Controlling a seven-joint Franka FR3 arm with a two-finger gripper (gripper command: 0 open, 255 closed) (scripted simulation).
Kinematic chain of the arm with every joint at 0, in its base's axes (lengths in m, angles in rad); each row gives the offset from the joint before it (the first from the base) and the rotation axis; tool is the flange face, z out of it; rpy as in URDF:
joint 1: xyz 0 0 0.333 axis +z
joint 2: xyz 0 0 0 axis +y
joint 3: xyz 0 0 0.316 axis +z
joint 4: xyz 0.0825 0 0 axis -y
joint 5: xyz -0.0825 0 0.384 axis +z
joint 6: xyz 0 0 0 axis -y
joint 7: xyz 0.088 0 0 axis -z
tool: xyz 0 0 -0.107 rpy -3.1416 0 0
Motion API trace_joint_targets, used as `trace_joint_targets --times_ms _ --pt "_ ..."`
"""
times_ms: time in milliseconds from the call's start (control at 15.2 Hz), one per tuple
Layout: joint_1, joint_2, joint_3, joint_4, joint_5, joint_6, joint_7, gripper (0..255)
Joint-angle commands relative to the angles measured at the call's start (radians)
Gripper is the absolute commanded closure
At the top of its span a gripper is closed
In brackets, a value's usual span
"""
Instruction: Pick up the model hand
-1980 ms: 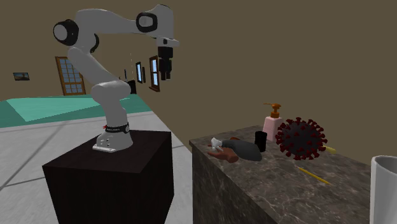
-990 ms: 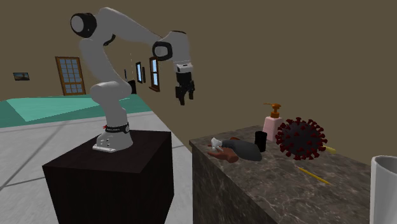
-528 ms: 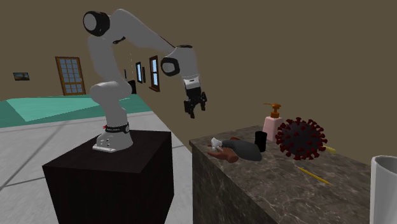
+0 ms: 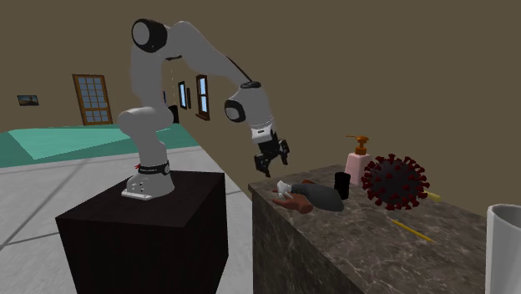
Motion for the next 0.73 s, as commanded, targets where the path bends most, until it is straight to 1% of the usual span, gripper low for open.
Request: trace_joint_targets --times_ms 0,66,594,660 --pt "-0.013 0.081 0.005 0.047 0.079 0.046 -0.02 0" --pt "-0.022 0.118 0.01 0.072 0.117 0.065 -0.031 0" --pt "-0.051 0.217 0.053 0.092 0.219 0.138 -0.128 0" --pt "-0.051 0.217 0.054 0.092 0.219 0.138 -0.128 0"
